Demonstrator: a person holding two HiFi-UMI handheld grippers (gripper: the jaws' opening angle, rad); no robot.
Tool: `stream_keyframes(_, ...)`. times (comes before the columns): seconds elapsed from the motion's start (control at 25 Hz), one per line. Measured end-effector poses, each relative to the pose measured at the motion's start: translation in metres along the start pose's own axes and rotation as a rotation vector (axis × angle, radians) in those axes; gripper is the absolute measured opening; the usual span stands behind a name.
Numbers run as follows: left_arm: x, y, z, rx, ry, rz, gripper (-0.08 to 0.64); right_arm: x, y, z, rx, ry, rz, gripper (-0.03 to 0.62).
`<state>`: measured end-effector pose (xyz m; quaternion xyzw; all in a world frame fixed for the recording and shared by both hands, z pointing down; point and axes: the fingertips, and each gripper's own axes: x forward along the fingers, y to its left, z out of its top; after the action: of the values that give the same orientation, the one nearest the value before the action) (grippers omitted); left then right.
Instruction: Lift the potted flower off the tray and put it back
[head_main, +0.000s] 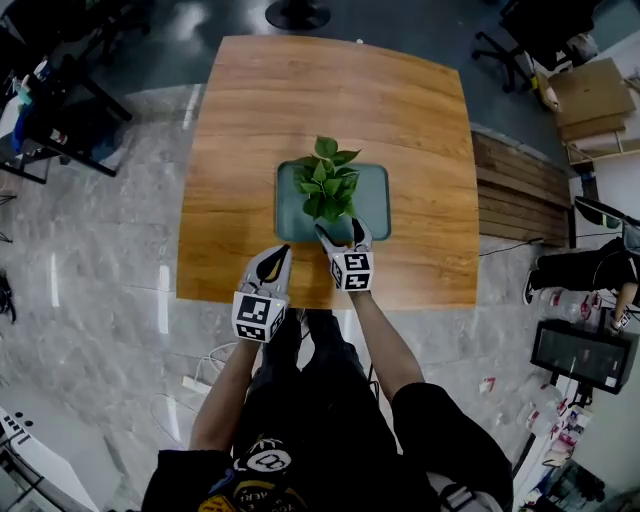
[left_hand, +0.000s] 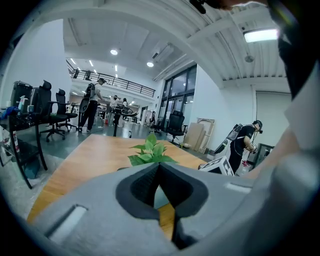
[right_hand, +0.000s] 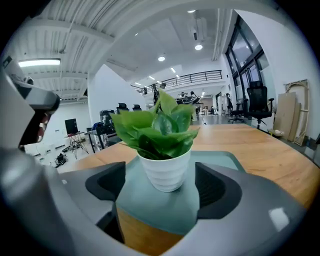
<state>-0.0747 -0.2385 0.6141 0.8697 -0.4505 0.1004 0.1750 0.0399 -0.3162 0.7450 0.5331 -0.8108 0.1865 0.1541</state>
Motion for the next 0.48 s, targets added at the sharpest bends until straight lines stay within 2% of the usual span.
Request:
stream_keyframes(0.08,0.005,0.007,-0.002,-0.022,0.0,0.02,-0.003,0.022,-0.009,-0.004,0.012,0.018,-0.002,0.478)
stream_keyframes(0.16,0.007,0.011,-0.001,-0.044,-0.012,0.029,-0.003,0.039,-0.014,-0.003,0.025,0.018,0.01,0.522)
stream_keyframes(0.36,0.0,0.016,-0.005,-0.052,0.008,0.055,-0.003,0.065,-0.018,0.005,-0.018,-0.005,0.042,0.571)
stream_keyframes(0.48,-0.007,0.018,-0.011,-0.042,0.014,0.066,-0.003,0.077,-0.014,0.011,-0.04,-0.021,0.075,0.578)
